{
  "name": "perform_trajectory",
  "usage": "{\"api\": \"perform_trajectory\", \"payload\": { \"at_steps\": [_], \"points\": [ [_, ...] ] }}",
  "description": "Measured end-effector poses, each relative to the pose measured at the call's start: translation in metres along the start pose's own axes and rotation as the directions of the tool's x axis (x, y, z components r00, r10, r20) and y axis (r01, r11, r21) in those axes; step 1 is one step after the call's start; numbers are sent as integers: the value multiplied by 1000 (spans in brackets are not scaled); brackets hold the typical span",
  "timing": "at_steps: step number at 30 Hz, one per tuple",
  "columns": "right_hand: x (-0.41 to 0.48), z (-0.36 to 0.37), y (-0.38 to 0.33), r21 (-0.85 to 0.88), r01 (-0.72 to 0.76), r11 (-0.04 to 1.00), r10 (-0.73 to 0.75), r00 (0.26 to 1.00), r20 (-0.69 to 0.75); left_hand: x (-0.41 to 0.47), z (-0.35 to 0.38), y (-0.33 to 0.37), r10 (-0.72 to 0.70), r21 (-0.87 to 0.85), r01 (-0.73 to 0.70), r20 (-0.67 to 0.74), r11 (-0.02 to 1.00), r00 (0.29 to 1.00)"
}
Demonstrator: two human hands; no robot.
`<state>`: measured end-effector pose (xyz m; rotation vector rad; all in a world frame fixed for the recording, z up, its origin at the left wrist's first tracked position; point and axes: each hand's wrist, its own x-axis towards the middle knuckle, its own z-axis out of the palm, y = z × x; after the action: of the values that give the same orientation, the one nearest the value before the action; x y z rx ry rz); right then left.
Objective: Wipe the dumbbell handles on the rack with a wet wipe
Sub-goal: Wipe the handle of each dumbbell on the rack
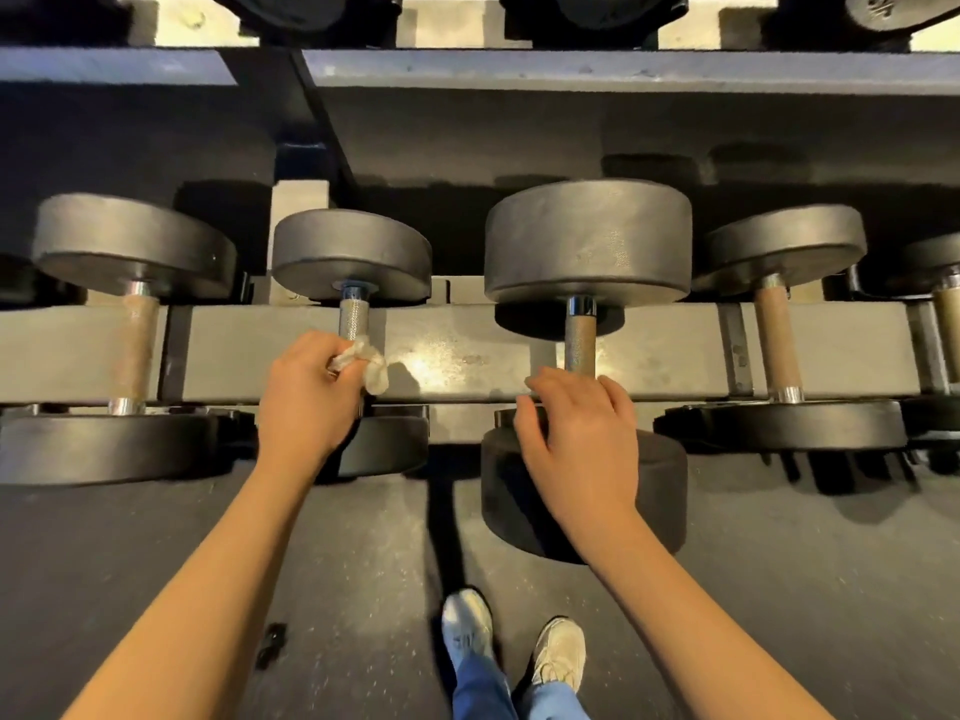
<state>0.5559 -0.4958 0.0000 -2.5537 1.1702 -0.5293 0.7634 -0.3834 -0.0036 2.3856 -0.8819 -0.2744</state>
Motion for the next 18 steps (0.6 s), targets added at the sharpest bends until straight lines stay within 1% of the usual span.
{"api": "perform_trajectory", "payload": {
  "at_steps": [2,3,6,10,13,15,18],
  "points": [
    [2,7,-17,39,16,999,-17,999,41,-2,1,1,-40,-27,39,-28,999,999],
    [4,11,-28,88,5,996,-12,997,81,-1,0,2,-57,-40,55,-43,998,997],
    [12,25,-62,269,-96,958,32,972,232,-2,-1,2,-81,-81,76,-66,994,995],
    [22,48,-95,457,-231,859,100,951,293,-1,1,-2,-109,-124,97,-94,988,990],
    [28,65,-110,499,-303,812,166,939,300,0,1,-7,-73,-164,50,-142,985,987],
    [30,76,-121,516,-336,788,219,936,275,1,0,-7,-60,-203,27,-159,979,985],
    [29,92,-138,503,-436,746,331,898,289,1,-2,-11,-64,-283,13,-174,959,983]
  ]
}}
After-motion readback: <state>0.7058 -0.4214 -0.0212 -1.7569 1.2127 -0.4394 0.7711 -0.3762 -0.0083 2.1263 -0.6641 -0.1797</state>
